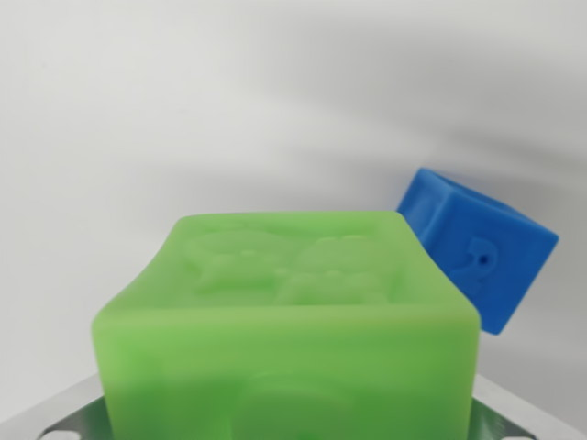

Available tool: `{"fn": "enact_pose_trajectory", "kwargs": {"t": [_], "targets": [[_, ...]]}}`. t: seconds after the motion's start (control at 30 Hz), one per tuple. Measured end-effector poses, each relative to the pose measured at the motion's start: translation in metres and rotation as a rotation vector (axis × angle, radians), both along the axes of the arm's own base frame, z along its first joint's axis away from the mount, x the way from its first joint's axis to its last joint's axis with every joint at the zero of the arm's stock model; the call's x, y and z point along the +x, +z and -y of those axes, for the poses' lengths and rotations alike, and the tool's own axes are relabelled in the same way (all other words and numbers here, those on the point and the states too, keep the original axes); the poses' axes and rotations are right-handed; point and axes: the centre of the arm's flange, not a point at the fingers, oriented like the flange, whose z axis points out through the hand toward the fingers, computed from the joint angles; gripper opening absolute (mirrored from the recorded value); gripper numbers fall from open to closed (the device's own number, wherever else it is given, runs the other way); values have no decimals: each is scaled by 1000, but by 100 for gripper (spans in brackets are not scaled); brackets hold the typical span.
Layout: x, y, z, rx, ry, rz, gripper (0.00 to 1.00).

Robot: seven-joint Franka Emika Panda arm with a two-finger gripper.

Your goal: Stack cube

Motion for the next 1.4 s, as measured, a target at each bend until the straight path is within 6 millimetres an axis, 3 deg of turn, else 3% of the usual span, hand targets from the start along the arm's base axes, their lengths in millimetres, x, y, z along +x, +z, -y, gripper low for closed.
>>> {"fn": "enact_pose_trajectory", "kwargs": {"t": [1.4], "targets": [[2, 5, 80, 3, -339, 0, 0]]}}
